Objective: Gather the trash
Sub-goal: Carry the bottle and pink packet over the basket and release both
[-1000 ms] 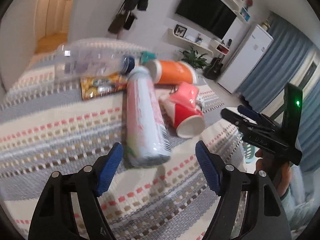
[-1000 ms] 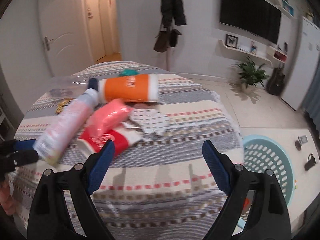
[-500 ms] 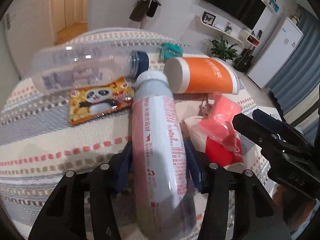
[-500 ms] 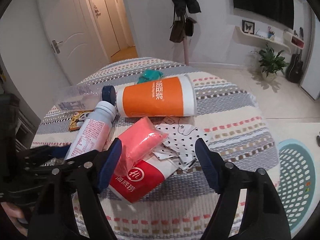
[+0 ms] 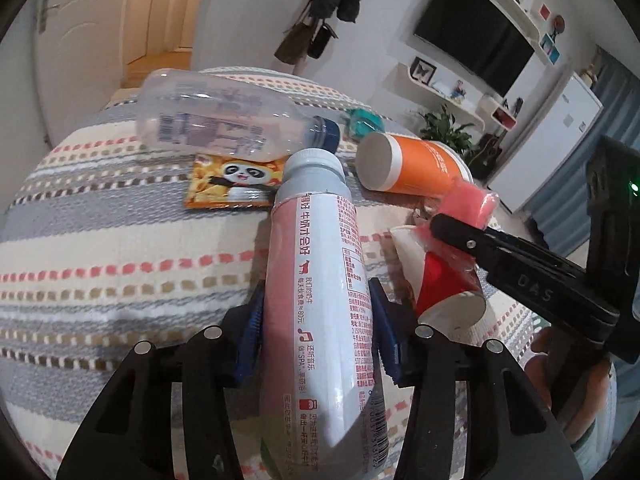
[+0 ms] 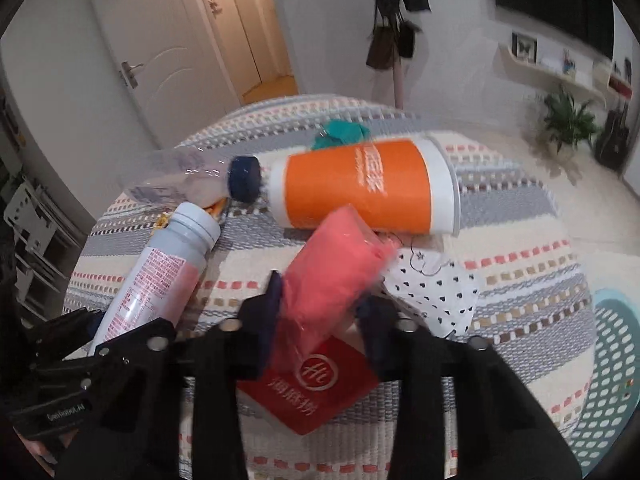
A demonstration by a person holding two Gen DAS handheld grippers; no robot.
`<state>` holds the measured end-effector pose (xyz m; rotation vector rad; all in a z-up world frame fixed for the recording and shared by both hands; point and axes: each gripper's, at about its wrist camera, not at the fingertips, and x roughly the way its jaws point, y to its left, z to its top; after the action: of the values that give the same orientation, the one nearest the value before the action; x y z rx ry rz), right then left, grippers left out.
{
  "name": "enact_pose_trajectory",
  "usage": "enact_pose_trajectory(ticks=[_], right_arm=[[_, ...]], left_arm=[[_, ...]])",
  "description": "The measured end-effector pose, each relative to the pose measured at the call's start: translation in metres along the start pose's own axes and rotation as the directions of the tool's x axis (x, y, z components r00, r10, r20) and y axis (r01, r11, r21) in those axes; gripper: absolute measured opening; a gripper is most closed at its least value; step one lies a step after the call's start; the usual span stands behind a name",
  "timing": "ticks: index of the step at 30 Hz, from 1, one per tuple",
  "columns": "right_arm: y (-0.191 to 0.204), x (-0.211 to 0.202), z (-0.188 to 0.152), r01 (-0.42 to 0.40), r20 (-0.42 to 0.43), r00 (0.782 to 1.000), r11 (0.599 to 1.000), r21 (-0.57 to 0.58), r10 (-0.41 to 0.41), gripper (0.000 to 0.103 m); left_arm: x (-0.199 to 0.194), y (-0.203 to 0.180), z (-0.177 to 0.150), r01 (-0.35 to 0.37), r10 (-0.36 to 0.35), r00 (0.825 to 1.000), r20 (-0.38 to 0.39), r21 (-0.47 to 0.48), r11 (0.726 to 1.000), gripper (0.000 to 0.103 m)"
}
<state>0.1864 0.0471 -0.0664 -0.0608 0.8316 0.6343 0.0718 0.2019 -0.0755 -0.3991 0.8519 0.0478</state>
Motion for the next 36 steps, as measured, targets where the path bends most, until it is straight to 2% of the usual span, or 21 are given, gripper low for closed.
enact_pose_trajectory(ticks=[2,10,14,20,24,29,36], right_arm=[[0.006,-0.012,-0.002,-0.005,0.043,0.999,1.000,-0.026,0.006,0.022],[-0.005,-0.070,-0.003,0.002,0.178,0.984,1.000,-0.018,0.001,0.021],[-0.027,-0.103,-0.002,0.016,0.236,0.972,1.000,0.016,-0.019,0.021],[-0.065,-0.145,-0.009,0.126,0.306,0.942,0.990,0.065,-0.140,0.021],[-0.106,-0.166,-0.020,0.174,0.313,0.926,0.974,0.144,-0.212,0.021],[-0.159,-0.183,-0.037,0.242,0.294,0.904,0.938,0.247,-0.311,0.021],[-0.236,-0.189,-0.077,0.294,0.192,0.900,0.871,0.394,-0.391,0.021]], left_arm=[[-0.007,0.002,-0.004,0.011,-0.011,1.000,0.021,-0.010,1.000,0.047],[-0.052,-0.013,-0.008,0.108,-0.107,0.983,0.147,0.003,0.994,0.047],[-0.075,-0.047,0.002,0.143,-0.153,0.967,0.203,0.061,0.988,0.047],[-0.085,-0.114,0.007,0.219,-0.249,0.941,0.227,0.151,0.964,0.047],[-0.075,-0.163,0.009,0.275,-0.318,0.927,0.201,0.214,0.937,0.047],[-0.046,-0.231,0.005,0.344,-0.392,0.911,0.129,0.288,0.894,0.047],[0.018,-0.305,-0.007,0.418,-0.440,0.898,-0.011,0.332,0.845,0.047]])
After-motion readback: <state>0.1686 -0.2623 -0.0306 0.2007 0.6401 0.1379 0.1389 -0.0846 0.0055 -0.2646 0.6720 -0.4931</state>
